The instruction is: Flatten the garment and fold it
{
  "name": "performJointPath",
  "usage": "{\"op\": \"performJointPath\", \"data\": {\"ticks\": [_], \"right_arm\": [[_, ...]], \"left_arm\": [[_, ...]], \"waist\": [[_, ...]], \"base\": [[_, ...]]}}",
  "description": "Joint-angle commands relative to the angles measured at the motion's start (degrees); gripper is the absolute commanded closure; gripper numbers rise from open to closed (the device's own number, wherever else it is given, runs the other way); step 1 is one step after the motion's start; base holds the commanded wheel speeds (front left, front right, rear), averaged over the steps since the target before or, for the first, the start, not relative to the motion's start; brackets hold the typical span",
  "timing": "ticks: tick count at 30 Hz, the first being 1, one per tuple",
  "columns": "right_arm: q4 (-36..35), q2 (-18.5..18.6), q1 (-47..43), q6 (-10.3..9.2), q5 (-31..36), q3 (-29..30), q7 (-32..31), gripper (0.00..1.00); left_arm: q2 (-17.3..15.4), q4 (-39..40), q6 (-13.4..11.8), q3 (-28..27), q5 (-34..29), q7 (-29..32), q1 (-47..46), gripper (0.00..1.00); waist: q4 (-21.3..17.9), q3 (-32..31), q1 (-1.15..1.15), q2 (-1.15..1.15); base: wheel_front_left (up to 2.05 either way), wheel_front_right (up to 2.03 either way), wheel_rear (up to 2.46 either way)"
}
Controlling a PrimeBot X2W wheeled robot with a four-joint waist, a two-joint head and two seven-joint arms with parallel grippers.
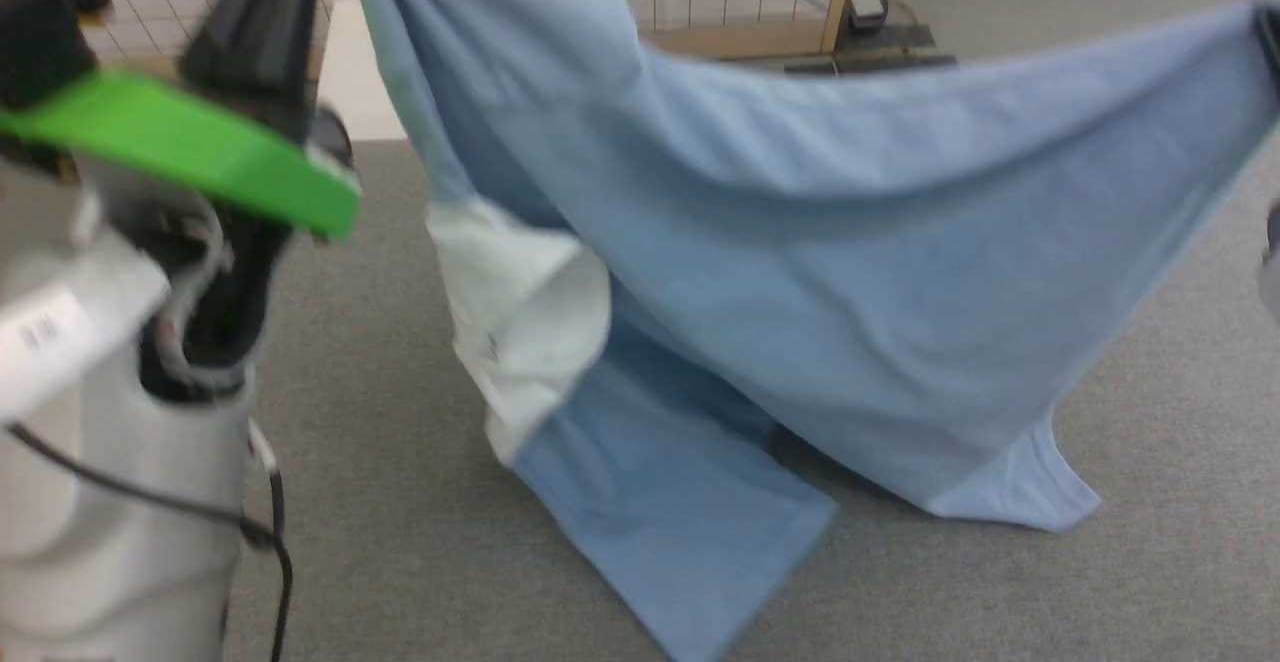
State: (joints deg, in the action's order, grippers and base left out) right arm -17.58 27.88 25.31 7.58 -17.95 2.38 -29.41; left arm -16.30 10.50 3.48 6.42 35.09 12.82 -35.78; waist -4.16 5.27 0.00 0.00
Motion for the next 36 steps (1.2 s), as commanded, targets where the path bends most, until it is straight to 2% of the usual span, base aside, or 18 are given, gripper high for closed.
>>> {"op": "performJointPath", "data": {"ticks": [1,6,11,18,19,21,25,28,32,36], "right_arm": [[1.10,0.52,3.17,-0.09,-0.65,-1.35,-0.65,1.00],[7.83,1.31,16.38,-0.09,-1.55,-8.02,-2.86,1.00],[15.81,-0.35,30.65,-0.09,-0.88,-12.22,-3.04,1.00],[26.78,-3.92,48.25,-0.09,4.97,-11.16,2.31,1.00],[30.27,-5.85,54.73,-0.09,9.41,-8.31,6.79,1.00],[32.04,-7.03,57.71,-0.09,12.21,-6.73,9.68,1.00],[35.08,-9.12,60.45,-0.09,16.23,-4.14,14.59,1.00],[37.55,-10.18,59.18,-0.09,17.06,-3.89,16.99,1.00],[41.59,-10.95,54.33,-0.09,16.49,-4.49,19.37,1.00],[45.42,-11.36,47.45,-0.09,13.87,-6.72,20.76,1.00]], "left_arm": [[-0.19,-1.06,-0.07,-0.24,0.90,0.56,-3.44,1.00],[0.12,-7.35,-1.19,-1.56,1.22,1.27,-15.92,1.00],[-0.51,-13.67,-2.59,-2.69,-0.90,-0.14,-29.27,1.00],[-0.94,-20.42,-4.53,-4.73,-3.19,-4.87,-46.44,1.00],[-0.63,-22.24,-4.98,-6.21,-3.50,-9.19,-52.79,1.00],[-0.76,-23.22,-4.68,-6.63,-4.00,-11.97,-55.58,1.00],[-1.06,-24.69,-3.64,-7.17,-4.68,-17.03,-57.99,1.00],[-1.75,-27.12,-2.24,-6.85,-4.67,-17.92,-55.76,1.00],[-3.16,-31.04,-0.38,-5.12,-5.87,-18.38,-48.46,1.00],[-5.69,-34.80,0.89,-1.74,-8.42,-16.19,-38.47,1.00]], "waist": [[-0.80,2.76,0.00,0.00],[-1.76,8.55,0.00,0.00],[-2.49,16.28,0.00,0.00],[-3.58,26.55,0.00,0.00],[-3.86,30.16,0.00,0.00],[-3.95,31.66,0.00,0.00],[-3.77,33.45,0.00,0.00],[-3.31,33.67,0.00,0.00],[-2.47,32.11,0.00,0.00],[-1.78,28.78,0.00,0.00]], "base": [[0.00,0.00,0.00],[0.00,0.00,0.00],[0.00,0.00,0.00],[0.00,0.00,0.00],[0.00,0.00,0.00],[0.00,0.00,0.00],[0.00,0.00,0.00],[0.00,0.00,0.00],[0.00,0.00,0.00],[0.00,0.00,0.00]]}}
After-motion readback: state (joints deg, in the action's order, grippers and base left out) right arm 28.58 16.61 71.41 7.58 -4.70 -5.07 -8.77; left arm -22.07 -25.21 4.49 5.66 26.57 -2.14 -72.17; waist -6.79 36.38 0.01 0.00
